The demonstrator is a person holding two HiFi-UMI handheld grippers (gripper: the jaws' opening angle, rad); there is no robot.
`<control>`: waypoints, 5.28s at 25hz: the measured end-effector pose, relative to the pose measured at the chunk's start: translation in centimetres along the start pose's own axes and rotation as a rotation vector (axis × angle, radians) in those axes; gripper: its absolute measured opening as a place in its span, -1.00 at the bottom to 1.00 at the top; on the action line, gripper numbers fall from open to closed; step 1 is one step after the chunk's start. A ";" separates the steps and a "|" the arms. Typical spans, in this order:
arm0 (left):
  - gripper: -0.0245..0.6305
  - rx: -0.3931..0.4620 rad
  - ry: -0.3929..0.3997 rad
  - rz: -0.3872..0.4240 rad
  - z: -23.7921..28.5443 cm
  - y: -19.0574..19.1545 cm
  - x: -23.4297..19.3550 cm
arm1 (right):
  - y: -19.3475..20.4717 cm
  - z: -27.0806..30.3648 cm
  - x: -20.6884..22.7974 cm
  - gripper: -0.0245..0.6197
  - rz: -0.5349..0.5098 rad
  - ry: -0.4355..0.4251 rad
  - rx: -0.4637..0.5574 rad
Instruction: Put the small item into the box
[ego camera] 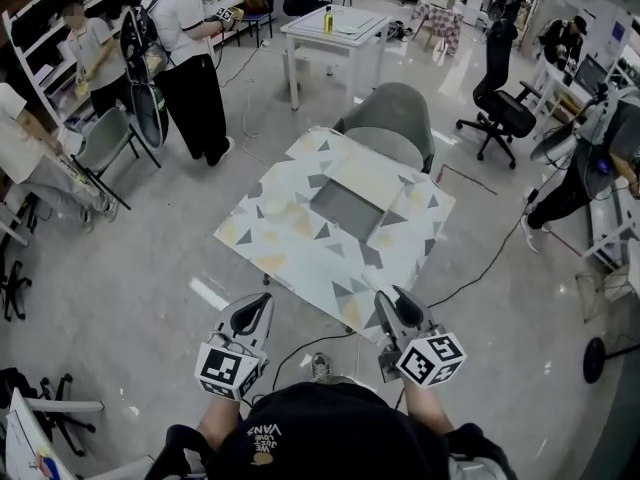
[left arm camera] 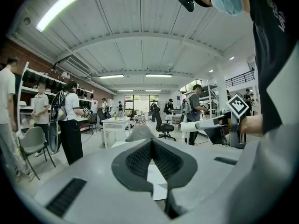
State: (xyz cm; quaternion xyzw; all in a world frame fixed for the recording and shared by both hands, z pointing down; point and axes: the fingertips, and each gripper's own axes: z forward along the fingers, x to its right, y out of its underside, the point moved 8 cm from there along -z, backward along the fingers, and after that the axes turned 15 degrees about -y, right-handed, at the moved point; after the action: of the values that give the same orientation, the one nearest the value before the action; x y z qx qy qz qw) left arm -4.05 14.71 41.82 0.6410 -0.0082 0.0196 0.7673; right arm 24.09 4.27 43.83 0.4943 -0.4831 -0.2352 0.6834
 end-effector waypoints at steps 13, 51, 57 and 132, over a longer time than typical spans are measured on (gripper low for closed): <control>-0.91 -0.017 -0.008 -0.022 7.8 -0.2 -3.9 | -2.2 6.8 5.8 -0.53 -0.002 0.030 0.002; -0.91 -0.008 0.545 0.066 28.2 -0.7 -21.7 | 6.6 26.4 18.5 -0.53 0.023 0.706 -0.100; -0.91 -0.040 0.548 0.073 28.9 -0.1 -22.0 | 8.2 27.5 21.5 -0.53 0.030 0.730 -0.193; -0.91 -0.078 0.370 0.083 27.3 2.3 -25.6 | 12.2 34.2 34.2 -0.38 0.150 0.655 -0.717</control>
State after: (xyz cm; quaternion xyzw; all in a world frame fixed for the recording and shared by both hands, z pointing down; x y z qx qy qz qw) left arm -29.36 -12.21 48.00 0.5952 0.1056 0.1684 0.7786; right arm 6.10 -33.53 71.05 0.2396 -0.1658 -0.1689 0.9416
